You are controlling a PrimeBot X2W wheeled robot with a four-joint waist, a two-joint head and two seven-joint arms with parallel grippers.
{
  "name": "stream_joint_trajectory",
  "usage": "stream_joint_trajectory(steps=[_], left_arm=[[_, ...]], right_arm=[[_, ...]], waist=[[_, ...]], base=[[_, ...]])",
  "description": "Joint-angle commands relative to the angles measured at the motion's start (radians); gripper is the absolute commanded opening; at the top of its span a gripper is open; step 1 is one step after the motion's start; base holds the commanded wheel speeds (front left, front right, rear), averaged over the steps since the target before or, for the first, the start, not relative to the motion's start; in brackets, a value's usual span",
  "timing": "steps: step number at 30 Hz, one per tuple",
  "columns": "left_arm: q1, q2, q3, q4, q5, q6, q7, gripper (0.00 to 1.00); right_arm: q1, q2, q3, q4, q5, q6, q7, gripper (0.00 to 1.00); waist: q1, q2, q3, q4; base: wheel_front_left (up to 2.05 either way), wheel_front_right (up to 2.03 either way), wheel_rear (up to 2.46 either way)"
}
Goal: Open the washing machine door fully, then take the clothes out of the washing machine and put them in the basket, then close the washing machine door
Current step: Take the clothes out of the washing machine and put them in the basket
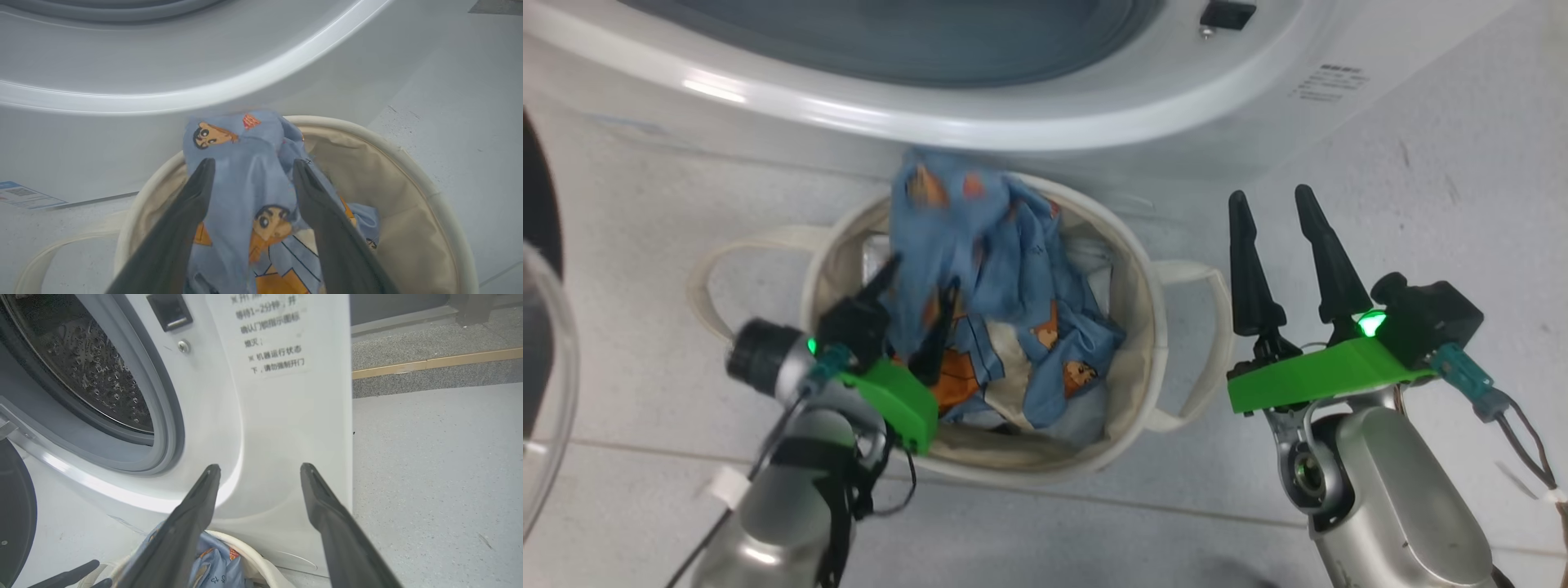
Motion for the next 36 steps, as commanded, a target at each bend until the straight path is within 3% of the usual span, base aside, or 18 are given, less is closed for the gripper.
stream_joint_trajectory(steps=[1, 7, 23, 36], left_arm=[[0.033, 0.011, 0.011, -0.005, -0.002, -0.005, -0.005, 1.00], [0.095, 0.008, -0.007, -0.015, -0.024, -0.021, -0.005, 1.00], [0.380, -0.004, 0.104, -0.507, -0.073, 0.010, -0.005, 1.00], [0.543, -0.008, 0.163, -0.710, -0.097, 0.039, -0.005, 1.00]], right_arm=[[0.018, 0.006, 0.022, -0.026, -0.005, 0.000, -0.012, 1.00], [0.041, 0.006, 0.026, -0.013, -0.002, 0.000, -0.012, 1.00], [0.147, 0.006, -0.007, 0.007, -0.002, 0.000, -0.012, 1.00], [0.216, 0.006, -0.032, 0.016, 0.020, 0.000, -0.012, 1.00]], waist=[[0.0000, 0.0000, -0.029, 0.014], [0.0000, 0.0000, -0.117, 0.037], [0.0000, 0.0000, -0.372, 0.101], [0.0000, 0.0000, -0.457, 0.092]], base=[[0.00, 0.00, 0.00], [0.00, 0.00, 0.00], [0.00, 0.00, 0.00], [0.00, 0.00, 0.00]])
